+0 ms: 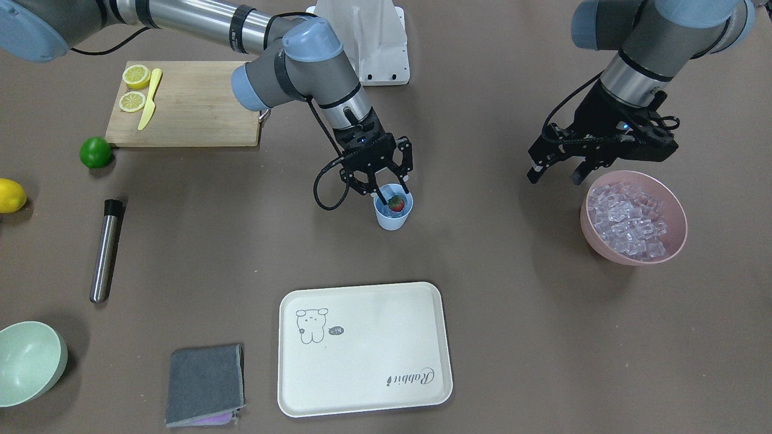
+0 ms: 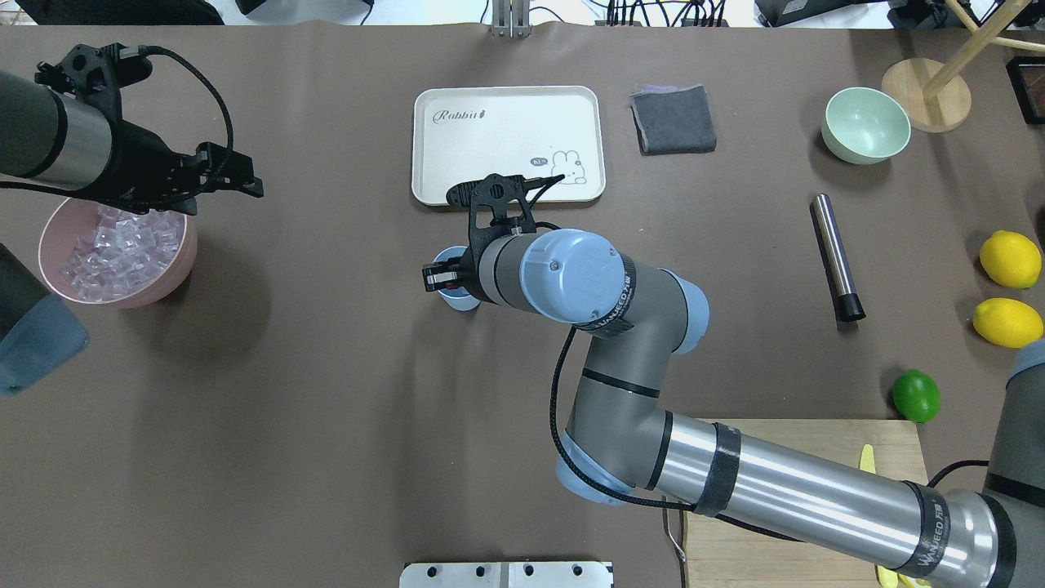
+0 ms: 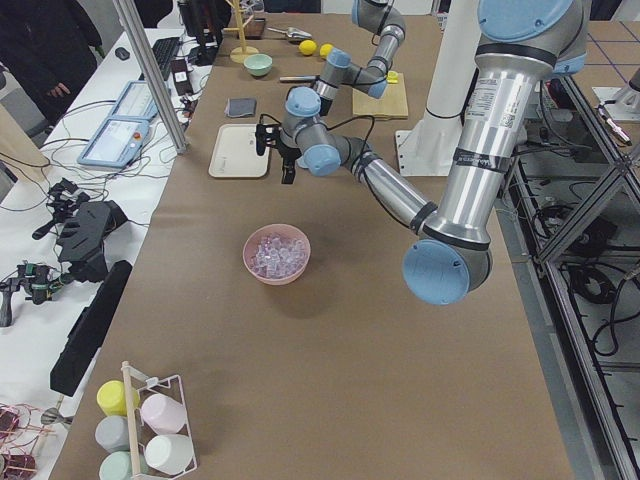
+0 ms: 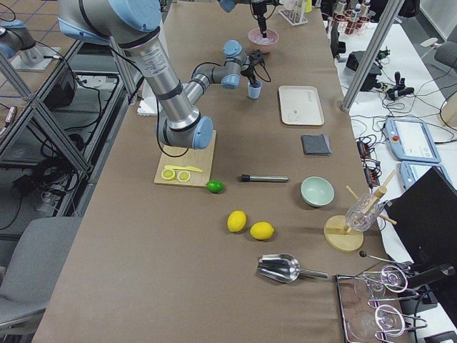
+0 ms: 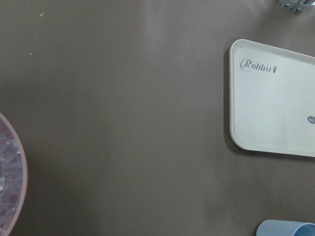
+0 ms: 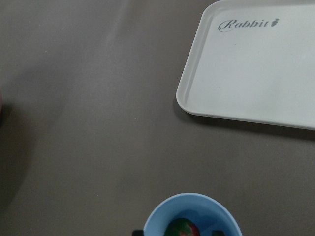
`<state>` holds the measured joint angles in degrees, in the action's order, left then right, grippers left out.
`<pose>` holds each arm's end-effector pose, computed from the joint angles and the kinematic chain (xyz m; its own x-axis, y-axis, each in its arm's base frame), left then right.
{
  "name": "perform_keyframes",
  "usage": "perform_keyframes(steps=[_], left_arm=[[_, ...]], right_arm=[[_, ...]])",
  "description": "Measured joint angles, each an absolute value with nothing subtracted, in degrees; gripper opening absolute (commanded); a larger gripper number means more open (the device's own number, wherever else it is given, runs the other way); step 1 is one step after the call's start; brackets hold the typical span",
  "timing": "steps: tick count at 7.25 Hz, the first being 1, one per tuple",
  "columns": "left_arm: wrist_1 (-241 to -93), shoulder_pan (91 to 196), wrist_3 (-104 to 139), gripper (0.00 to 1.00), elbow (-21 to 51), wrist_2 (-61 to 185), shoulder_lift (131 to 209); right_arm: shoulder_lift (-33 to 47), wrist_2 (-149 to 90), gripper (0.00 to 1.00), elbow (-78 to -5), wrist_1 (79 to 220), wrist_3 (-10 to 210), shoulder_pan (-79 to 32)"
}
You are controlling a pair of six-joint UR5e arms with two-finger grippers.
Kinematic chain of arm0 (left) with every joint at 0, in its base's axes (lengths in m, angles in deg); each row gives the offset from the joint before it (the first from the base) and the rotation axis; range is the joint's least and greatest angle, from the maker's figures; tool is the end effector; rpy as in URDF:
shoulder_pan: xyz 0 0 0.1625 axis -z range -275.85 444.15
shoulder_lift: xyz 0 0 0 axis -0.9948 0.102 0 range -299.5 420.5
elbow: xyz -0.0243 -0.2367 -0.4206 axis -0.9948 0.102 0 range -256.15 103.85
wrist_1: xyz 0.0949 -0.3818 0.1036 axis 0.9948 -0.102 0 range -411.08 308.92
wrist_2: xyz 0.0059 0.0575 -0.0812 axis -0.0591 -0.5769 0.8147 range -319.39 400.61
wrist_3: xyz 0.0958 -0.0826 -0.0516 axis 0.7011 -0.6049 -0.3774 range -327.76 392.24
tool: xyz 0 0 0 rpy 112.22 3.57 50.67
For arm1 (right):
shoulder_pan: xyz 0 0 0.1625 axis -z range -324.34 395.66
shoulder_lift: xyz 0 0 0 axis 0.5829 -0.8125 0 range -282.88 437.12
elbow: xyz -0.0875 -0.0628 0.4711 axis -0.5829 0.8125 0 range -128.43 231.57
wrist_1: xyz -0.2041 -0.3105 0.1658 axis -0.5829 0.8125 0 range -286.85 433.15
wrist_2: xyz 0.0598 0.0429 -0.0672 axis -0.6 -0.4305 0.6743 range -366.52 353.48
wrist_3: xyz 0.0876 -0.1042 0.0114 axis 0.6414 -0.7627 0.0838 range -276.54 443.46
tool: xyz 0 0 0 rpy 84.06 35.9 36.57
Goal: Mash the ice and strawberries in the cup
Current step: 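Carry the strawberry with the right gripper and lower it into the cup, then move the right gripper back to the standing steel pestle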
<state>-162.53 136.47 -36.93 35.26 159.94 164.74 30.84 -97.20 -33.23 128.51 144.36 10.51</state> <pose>0.3052 -0.5039 0.3880 0.4665 -0.0967 -0.8792 0.2918 0.9552 0.0497 -0.6631 -0.4567 0.2165 0.4308 -0.3351 0.8380 -0.2347 0.8550 0.4625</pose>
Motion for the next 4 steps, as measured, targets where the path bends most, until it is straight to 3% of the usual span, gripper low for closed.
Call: perform_keyframes(steps=[4], left_arm=[[-162.5, 136.4, -37.2, 0.97, 35.5, 159.9, 165.0]], right_arm=[[30.3, -112.3, 1.0, -42.7, 144.2, 143.9, 0.4]])
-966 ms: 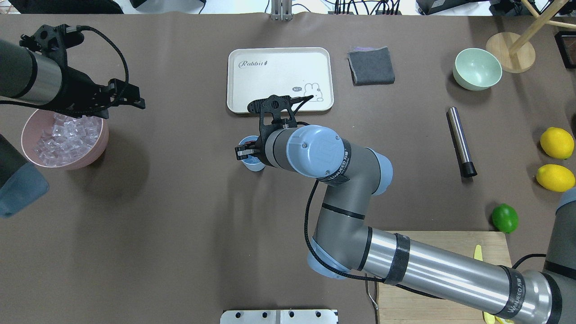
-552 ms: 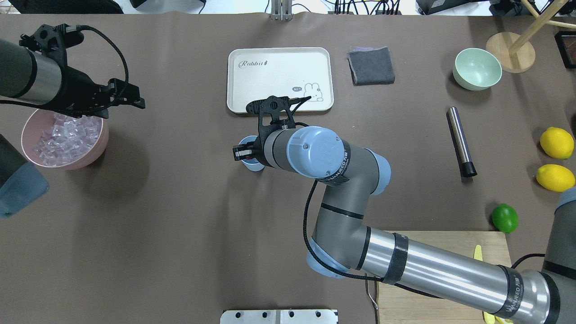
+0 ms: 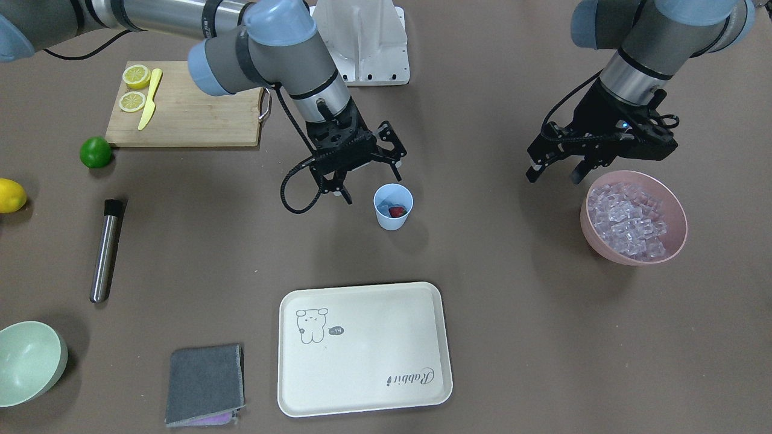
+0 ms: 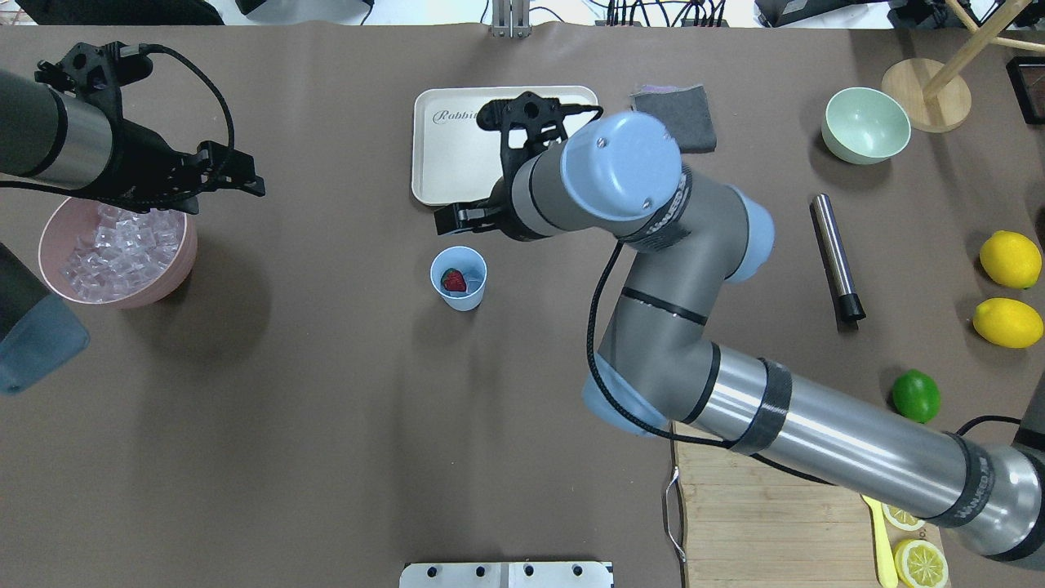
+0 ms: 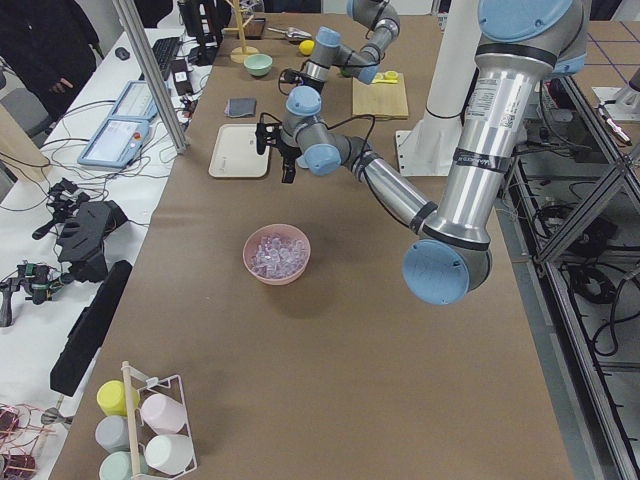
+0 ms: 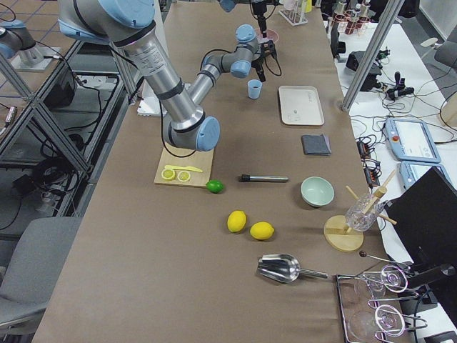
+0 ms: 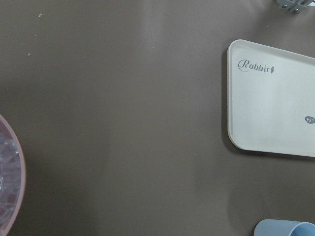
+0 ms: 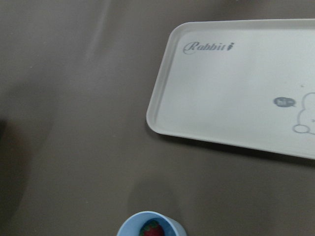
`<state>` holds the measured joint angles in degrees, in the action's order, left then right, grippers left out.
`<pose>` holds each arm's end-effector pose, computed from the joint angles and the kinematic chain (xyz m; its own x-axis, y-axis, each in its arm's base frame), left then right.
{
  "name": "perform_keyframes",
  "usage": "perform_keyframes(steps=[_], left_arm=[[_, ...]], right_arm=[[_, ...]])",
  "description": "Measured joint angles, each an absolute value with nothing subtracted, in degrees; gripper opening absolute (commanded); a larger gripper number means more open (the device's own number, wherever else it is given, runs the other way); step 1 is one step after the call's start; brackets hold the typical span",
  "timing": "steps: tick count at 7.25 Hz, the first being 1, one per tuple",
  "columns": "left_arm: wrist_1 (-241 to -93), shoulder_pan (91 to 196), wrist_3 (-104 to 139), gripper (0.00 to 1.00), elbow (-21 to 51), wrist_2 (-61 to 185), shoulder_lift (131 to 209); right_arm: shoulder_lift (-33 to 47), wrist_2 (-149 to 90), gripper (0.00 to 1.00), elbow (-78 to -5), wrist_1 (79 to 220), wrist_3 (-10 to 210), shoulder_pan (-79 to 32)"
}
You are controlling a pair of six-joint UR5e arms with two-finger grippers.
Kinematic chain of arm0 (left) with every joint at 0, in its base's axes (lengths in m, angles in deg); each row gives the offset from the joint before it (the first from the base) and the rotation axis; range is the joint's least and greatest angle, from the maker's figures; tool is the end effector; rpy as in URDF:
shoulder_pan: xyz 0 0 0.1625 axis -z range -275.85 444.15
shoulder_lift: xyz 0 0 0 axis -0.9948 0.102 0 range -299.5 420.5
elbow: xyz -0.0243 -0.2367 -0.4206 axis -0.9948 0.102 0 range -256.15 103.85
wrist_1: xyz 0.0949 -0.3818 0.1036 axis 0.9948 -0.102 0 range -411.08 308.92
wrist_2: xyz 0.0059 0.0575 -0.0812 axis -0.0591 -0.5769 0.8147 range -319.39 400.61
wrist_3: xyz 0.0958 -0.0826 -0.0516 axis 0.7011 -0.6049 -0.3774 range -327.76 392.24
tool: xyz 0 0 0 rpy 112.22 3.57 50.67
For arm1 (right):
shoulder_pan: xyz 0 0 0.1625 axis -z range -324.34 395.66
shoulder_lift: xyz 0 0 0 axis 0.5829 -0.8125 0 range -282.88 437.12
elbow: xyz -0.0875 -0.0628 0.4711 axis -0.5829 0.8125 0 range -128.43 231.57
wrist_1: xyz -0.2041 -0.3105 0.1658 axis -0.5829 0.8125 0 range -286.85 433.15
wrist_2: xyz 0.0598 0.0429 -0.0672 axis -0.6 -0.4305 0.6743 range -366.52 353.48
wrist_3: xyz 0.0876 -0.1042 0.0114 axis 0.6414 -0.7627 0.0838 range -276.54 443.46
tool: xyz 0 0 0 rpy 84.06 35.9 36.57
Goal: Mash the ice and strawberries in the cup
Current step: 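Move the right gripper back to the standing steel pestle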
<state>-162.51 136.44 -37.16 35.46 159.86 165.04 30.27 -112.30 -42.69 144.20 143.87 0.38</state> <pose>0.3056 -0.5042 0.3834 0.4612 -0.0946 -0.8822 0.2946 0.9542 0.0517 -0.5576 -0.5122 0.1935 0.4586 -0.2577 0.8504 -0.1447 0.9226 0.3576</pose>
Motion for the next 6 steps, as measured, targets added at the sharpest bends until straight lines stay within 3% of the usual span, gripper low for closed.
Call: perform_keyframes(steps=[3, 6], left_arm=[[-162.4, 136.4, -37.3, 0.97, 35.5, 159.7, 165.5], [-162.4, 135.7, -37.2, 0.97, 35.6, 157.5, 165.7]], right_arm=[[24.0, -128.5, 1.0, -47.5, 161.2, 135.3, -15.0], [15.2, -130.8, 1.0, -43.3, 168.3, 115.7, -22.1]])
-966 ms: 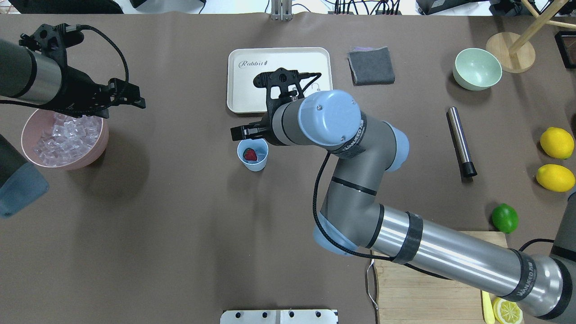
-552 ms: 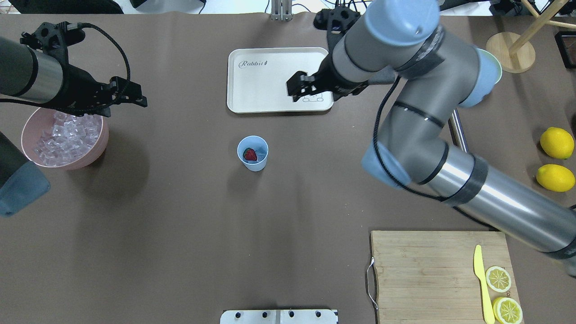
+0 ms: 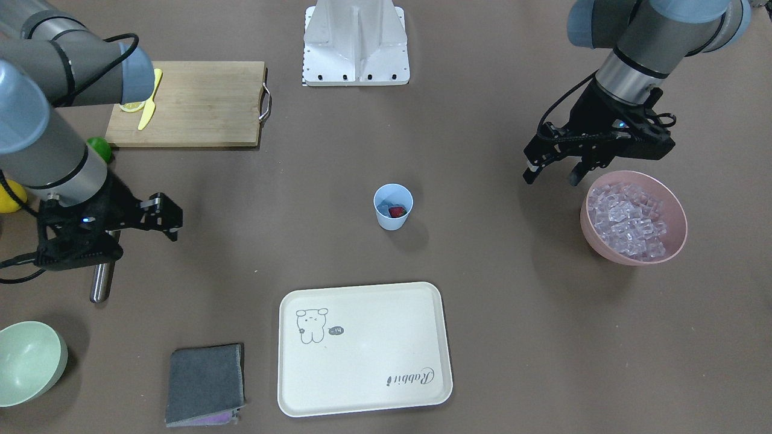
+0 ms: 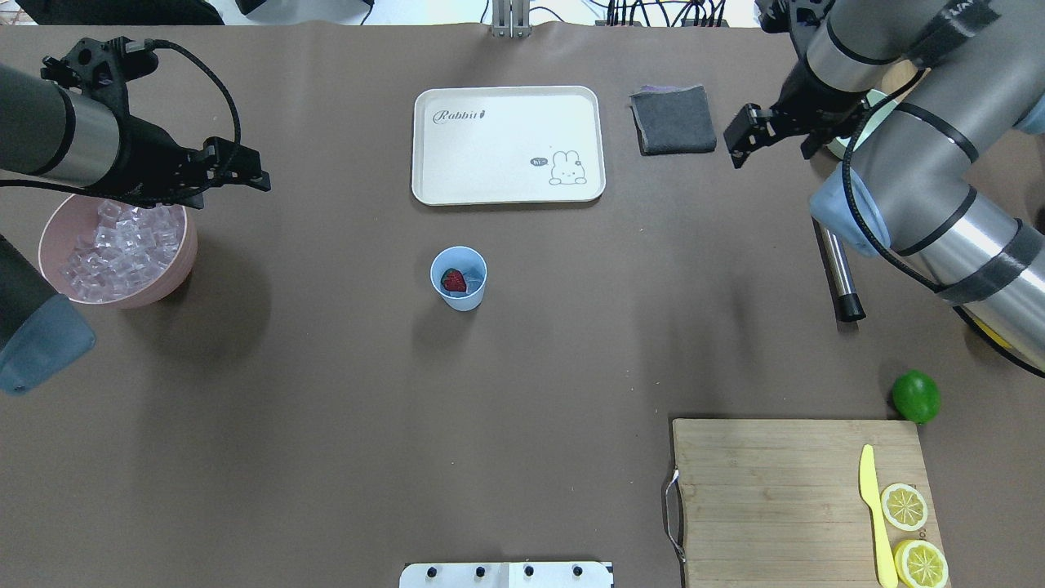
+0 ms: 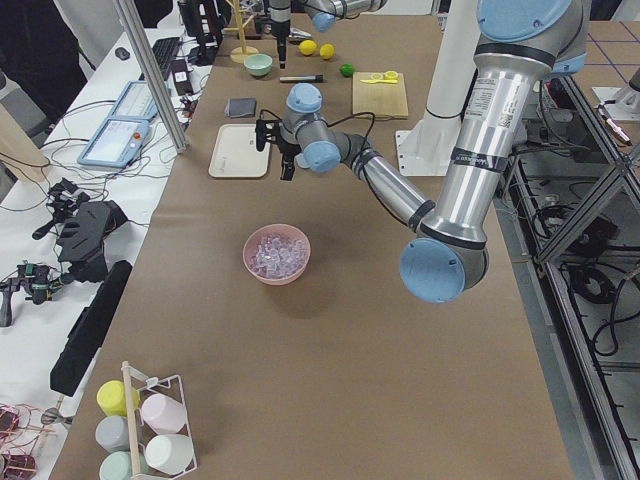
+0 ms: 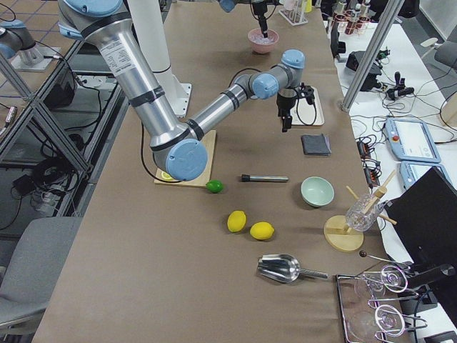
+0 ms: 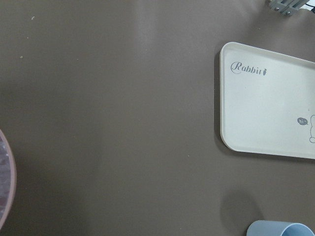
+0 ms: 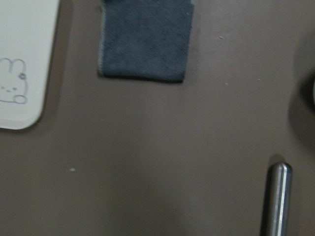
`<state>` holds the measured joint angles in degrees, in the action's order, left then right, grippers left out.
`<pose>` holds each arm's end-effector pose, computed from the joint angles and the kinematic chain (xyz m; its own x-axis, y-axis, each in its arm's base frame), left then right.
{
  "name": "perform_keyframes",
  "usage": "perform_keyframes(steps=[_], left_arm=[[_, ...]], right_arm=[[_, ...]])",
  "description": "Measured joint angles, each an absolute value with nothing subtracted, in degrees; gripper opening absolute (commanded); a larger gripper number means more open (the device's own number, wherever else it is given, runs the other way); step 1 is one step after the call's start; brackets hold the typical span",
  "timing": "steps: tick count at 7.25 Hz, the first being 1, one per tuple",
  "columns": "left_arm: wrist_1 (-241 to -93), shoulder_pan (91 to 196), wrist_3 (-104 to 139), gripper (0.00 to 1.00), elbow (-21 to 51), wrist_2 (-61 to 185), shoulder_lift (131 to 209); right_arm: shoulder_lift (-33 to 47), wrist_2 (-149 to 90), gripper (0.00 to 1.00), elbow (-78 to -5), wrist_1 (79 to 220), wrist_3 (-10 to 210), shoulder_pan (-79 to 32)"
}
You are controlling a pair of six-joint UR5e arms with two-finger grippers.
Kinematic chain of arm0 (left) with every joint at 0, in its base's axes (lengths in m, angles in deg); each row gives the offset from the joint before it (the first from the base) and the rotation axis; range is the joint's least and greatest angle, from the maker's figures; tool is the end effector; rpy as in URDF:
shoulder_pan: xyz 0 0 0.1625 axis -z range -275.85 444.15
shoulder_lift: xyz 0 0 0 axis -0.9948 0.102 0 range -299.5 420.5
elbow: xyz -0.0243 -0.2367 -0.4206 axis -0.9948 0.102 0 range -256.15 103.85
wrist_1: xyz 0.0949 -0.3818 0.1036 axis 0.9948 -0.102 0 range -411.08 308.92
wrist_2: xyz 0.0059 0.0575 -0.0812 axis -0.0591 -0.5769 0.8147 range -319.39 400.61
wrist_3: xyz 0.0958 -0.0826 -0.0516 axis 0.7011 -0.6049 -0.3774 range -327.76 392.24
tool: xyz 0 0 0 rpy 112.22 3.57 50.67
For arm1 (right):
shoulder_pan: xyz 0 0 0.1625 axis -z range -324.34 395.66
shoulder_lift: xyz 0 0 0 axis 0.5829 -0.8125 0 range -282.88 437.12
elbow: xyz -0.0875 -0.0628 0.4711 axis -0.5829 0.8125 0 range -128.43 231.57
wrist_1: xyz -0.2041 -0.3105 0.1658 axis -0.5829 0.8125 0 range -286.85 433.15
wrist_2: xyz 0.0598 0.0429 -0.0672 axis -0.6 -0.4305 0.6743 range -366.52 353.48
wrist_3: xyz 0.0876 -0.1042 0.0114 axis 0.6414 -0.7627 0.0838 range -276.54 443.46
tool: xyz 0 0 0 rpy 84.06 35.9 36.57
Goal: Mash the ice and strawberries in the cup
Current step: 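Move the right gripper back to the standing steel pestle, then close the right gripper around the top of the steel pestle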
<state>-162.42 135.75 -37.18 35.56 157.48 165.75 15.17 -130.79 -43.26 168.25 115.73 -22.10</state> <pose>0.3106 -0.5071 0.3769 0.4675 -0.0850 -0.8799 0.3161 0.9456 0.0766 -0.3209 -0.6144 0.4337 0.7246 -0.1610 0.6701 0.1008 0.9866 0.1281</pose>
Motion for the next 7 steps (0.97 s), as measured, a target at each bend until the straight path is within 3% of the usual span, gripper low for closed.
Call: perform_keyframes(steps=[3, 7], left_arm=[[-162.4, 133.5, -37.1, 0.97, 35.7, 154.1, 166.3], [-162.4, 131.0, -37.1, 0.97, 35.6, 151.4, 167.0]], right_arm=[[7.6, -130.9, 1.0, -35.4, 155.7, 111.4, -23.3], [6.9, -130.3, 1.0, -28.7, 147.4, 113.5, -22.8]])
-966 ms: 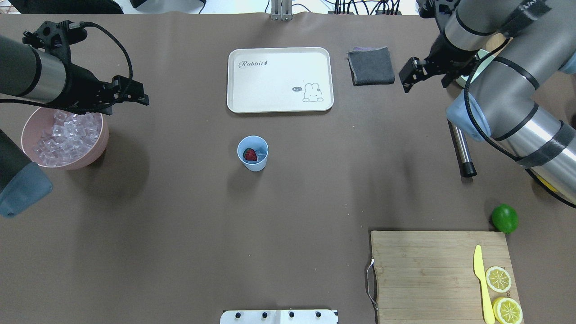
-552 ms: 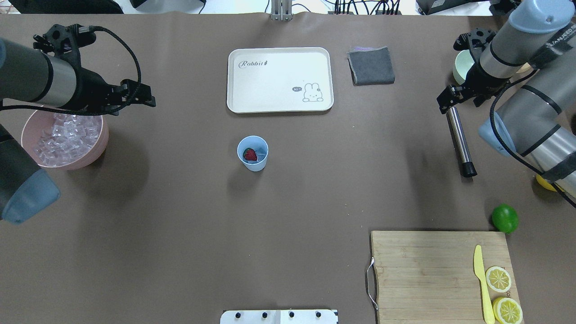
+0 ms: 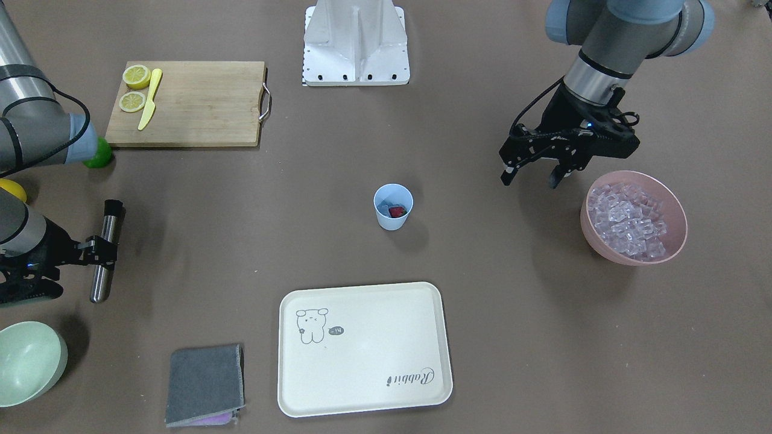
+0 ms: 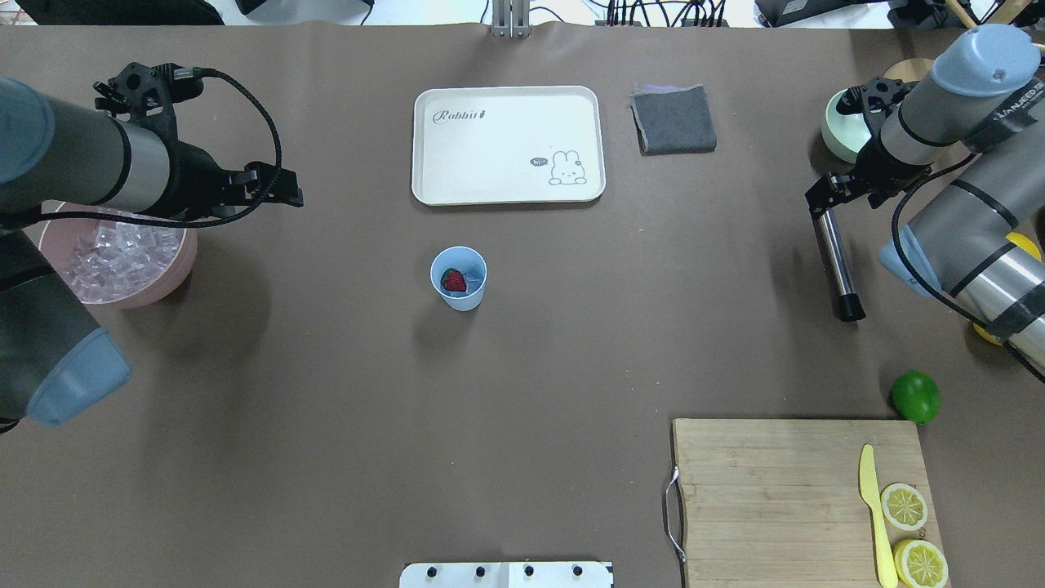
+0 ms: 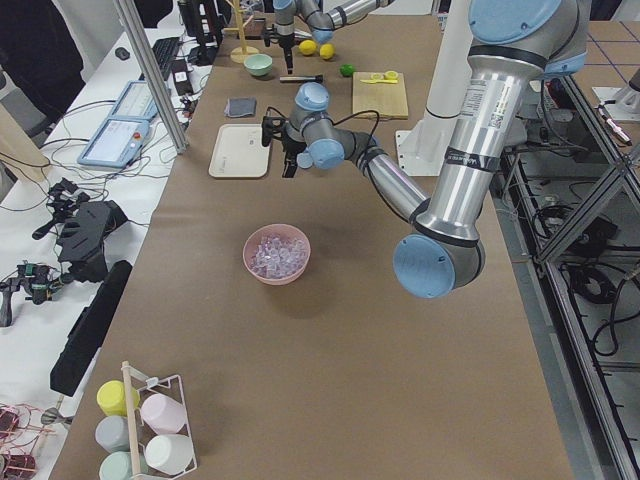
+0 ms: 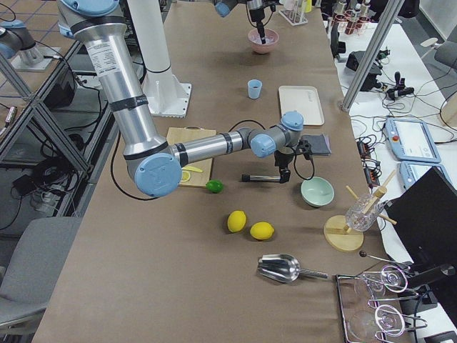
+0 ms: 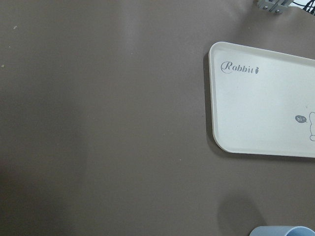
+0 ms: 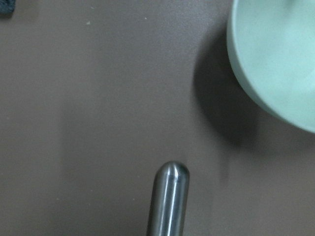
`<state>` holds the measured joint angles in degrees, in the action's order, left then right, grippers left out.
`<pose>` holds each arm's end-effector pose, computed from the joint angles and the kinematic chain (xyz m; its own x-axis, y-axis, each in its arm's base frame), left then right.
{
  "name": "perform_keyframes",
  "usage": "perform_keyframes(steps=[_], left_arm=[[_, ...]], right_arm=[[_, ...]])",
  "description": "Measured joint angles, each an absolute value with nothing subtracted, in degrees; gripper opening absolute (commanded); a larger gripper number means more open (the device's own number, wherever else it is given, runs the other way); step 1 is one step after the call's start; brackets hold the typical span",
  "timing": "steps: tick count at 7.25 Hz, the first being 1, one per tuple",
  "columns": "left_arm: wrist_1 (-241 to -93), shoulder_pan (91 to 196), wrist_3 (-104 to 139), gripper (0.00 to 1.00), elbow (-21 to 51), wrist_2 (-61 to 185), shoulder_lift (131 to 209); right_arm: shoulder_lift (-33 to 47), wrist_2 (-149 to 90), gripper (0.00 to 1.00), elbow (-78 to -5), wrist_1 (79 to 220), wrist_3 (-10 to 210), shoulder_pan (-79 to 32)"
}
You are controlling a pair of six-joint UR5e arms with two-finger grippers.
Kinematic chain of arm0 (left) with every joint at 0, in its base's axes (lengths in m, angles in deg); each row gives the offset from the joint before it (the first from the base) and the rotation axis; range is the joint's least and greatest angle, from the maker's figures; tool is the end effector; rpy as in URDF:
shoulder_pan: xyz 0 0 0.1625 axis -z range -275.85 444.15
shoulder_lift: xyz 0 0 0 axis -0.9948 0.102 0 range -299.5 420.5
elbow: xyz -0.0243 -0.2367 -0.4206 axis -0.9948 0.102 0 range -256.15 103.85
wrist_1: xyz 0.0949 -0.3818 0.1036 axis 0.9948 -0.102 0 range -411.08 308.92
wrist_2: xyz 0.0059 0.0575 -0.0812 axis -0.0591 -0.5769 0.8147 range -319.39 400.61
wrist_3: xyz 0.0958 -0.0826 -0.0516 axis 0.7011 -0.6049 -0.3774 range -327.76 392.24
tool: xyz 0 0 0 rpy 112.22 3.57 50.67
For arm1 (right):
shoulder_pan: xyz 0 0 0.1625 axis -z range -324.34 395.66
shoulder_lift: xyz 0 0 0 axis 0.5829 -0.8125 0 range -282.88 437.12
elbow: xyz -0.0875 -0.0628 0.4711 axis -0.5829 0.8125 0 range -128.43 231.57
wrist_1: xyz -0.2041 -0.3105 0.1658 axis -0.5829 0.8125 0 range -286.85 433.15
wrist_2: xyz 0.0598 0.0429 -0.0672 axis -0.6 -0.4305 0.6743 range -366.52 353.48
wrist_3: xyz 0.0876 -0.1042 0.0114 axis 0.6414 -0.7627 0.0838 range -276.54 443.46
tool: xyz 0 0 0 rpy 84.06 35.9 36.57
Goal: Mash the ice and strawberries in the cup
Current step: 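Close the right gripper around the top of the steel pestle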
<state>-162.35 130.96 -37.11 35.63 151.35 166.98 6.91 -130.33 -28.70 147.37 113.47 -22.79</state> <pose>0.3484 -0.4953 0.3668 0.4918 -0.0419 -0.8697 0.3201 0.9376 0.1358 -0.3077 -0.6105 0.6087 0.7387 -0.1720 0.6517 0.1173 0.9849 0.1270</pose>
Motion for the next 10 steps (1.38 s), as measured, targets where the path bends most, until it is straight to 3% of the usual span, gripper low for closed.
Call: perform_keyframes(steps=[9, 10], left_arm=[[-162.3, 129.5, -37.1, 0.97, 35.5, 150.4, 167.2], [-162.3, 129.5, -37.1, 0.97, 35.6, 150.4, 167.2]], right_arm=[[7.1, -129.2, 0.99, -26.9, 146.0, 115.6, -20.2], [7.1, -129.0, 0.83, -26.5, 145.6, 115.6, -20.2]])
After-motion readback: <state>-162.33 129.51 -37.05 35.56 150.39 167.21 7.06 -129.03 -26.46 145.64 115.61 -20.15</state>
